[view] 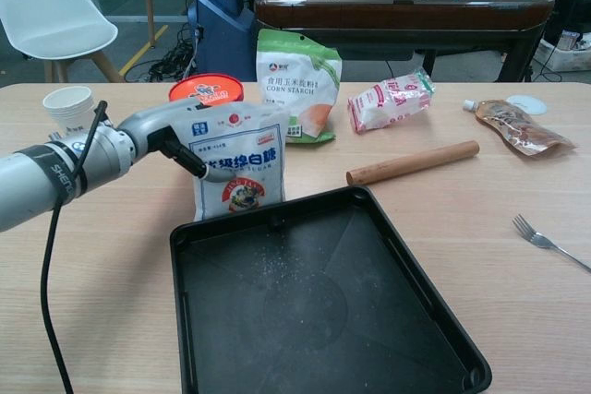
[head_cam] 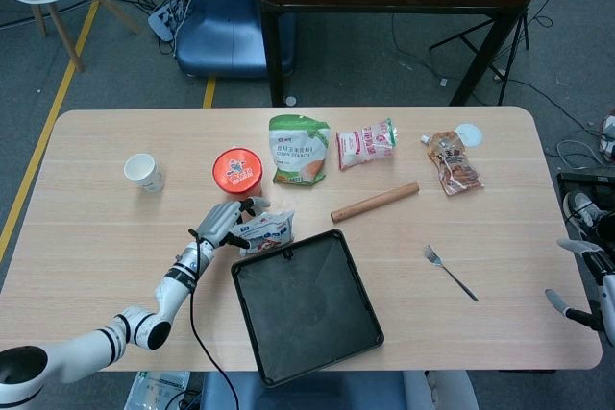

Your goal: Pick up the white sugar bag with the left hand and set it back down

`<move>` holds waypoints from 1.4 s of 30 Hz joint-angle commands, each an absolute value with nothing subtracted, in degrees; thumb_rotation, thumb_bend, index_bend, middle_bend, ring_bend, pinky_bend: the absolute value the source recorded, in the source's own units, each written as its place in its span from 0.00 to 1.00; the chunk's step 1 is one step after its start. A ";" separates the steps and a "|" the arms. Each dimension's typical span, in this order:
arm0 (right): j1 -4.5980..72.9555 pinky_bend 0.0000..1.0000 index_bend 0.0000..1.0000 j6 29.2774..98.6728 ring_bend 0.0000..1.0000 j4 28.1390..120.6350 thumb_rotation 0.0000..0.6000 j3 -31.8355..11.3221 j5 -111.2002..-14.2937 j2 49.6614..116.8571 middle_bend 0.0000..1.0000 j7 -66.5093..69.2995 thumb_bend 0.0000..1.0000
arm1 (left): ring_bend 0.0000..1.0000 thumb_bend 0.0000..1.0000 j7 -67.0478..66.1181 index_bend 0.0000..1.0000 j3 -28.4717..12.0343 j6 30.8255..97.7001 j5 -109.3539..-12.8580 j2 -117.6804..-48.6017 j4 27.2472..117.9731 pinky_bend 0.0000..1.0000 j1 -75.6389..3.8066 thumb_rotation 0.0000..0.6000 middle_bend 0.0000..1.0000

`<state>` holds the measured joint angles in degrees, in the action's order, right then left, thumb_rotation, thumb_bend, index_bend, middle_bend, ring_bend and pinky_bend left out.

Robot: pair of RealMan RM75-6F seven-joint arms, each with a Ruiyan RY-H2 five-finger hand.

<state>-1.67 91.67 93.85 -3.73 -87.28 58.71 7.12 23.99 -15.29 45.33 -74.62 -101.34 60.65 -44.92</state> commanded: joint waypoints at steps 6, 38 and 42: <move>-1.20 0.19 0.28 91.07 0.19 93.79 1.00 -3.94 -87.26 58.92 0.31 6.92 0.18 | 0.27 0.19 26.27 0.19 -14.11 47.27 -76.52 -99.24 63.32 0.42 -44.42 1.00 0.31; 0.28 0.19 0.28 89.87 0.19 93.93 1.00 -4.06 -88.58 58.73 0.31 7.45 0.18 | 0.19 0.19 19.40 0.12 -13.46 60.04 -75.38 -77.05 91.90 0.32 -35.31 1.00 0.21; 0.79 0.19 0.28 89.00 0.19 93.65 1.00 -4.08 -88.42 58.69 0.31 7.66 0.18 | 0.19 0.19 18.03 0.13 -12.44 64.02 -74.66 -73.67 93.89 0.32 -31.59 1.00 0.21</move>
<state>0.69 89.12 93.70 -4.09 -88.45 58.71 7.62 18.95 -13.00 62.34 -75.20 -75.07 92.66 -33.29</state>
